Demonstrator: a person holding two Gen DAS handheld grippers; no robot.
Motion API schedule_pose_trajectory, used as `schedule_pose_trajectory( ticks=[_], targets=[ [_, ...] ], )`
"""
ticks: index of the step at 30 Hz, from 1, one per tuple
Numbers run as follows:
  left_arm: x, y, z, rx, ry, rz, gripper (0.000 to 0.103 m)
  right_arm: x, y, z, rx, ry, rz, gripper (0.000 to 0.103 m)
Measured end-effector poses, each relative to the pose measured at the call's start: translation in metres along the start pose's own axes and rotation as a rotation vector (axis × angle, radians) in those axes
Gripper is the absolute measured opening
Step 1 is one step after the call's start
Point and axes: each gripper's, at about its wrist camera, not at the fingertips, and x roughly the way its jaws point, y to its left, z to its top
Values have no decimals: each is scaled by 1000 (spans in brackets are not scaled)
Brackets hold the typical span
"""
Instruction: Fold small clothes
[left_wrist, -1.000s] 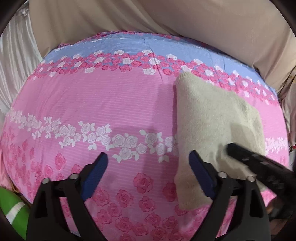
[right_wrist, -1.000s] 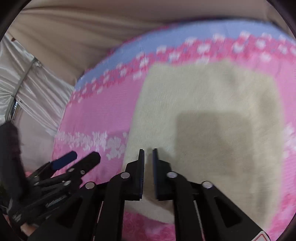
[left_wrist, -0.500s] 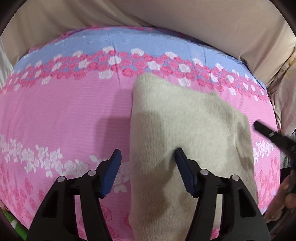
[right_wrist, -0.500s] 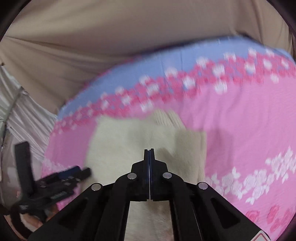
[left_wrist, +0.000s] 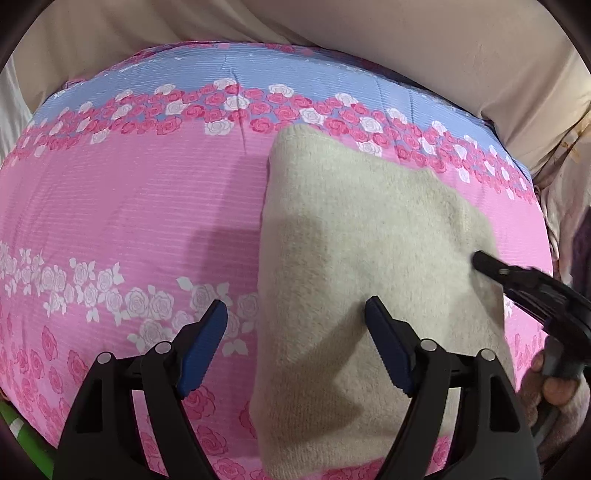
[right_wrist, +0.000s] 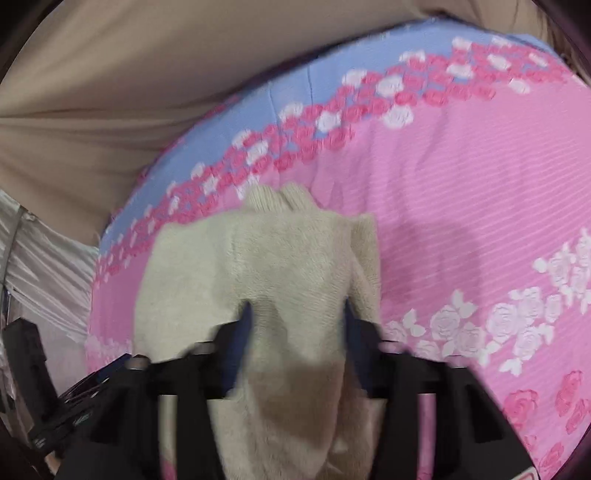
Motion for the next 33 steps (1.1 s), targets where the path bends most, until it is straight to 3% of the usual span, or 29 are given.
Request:
schedule_pose_trajectory(
  ticks=[2,5,9,15,17,20,23,26,30,33],
  targets=[
    [-5,-3,-1,12,-15,-1,75,-24,20,7,-64,-82,43,10],
    [-9,-6,-2,32,-45,19,79,-39,35,20,-152,-134,16,10],
    [3,-7,-4,40,-28,40,79,17,-2,12,-141,51,-148,14],
    [0,-6,-11,42,-23,36,80,-58,14,-27,-116,-112,-15,19],
    [0,-7,-12,44,-21,38,80,-56,13,-44,-123,-69,-15,19],
    [0,-8,-13,43,-17,36,80,-24,-4,-66,-117,31,-99,19],
    [0,-12,-14,56,-13,42,80,-37,-5,-67,-57,-5,-71,20],
    [-3,-15,-16,60,-20,41,80,-61,9,-68,-96,-45,-50,20],
    [-5,-16,-19,52,-18,41,80,-42,4,-87,-144,30,-98,20],
    [-6,-19,-21,52,-16,46,80,-36,-12,-94,-67,38,-98,20]
  ],
)
